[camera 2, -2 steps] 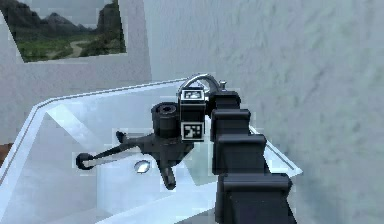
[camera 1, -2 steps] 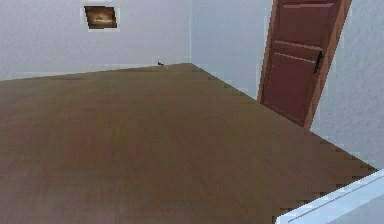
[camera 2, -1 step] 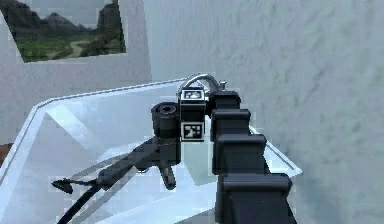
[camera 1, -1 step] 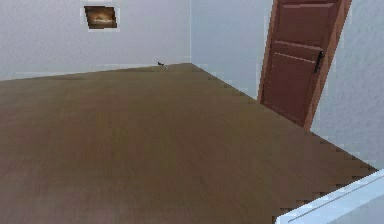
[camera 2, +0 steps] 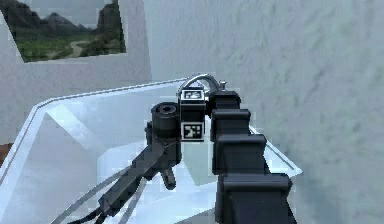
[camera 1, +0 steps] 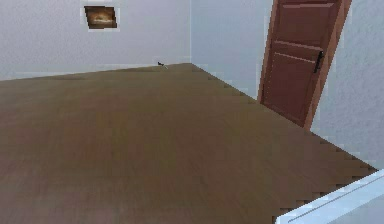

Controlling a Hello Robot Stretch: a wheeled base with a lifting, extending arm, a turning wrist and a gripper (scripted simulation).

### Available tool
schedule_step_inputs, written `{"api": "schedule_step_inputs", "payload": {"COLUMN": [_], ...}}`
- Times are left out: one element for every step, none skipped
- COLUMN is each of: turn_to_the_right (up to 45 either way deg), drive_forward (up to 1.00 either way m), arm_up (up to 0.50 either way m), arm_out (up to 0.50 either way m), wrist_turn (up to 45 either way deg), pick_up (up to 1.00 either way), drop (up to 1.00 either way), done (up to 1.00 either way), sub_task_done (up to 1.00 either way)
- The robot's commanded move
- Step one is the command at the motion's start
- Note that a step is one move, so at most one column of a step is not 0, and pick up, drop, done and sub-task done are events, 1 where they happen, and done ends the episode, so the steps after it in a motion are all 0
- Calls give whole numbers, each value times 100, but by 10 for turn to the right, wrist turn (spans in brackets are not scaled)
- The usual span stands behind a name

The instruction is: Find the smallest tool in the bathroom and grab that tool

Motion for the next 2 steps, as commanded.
{"api": "schedule_step_inputs", "payload": {"turn_to_the_right": [0,450], "drive_forward": [0,0], "arm_up": [0,0], "arm_out": [-14,0], "wrist_turn": [0,0], "pick_up": [0,0], "drop": [0,0], "done": [0,0], "sub_task_done": [0,0]}}
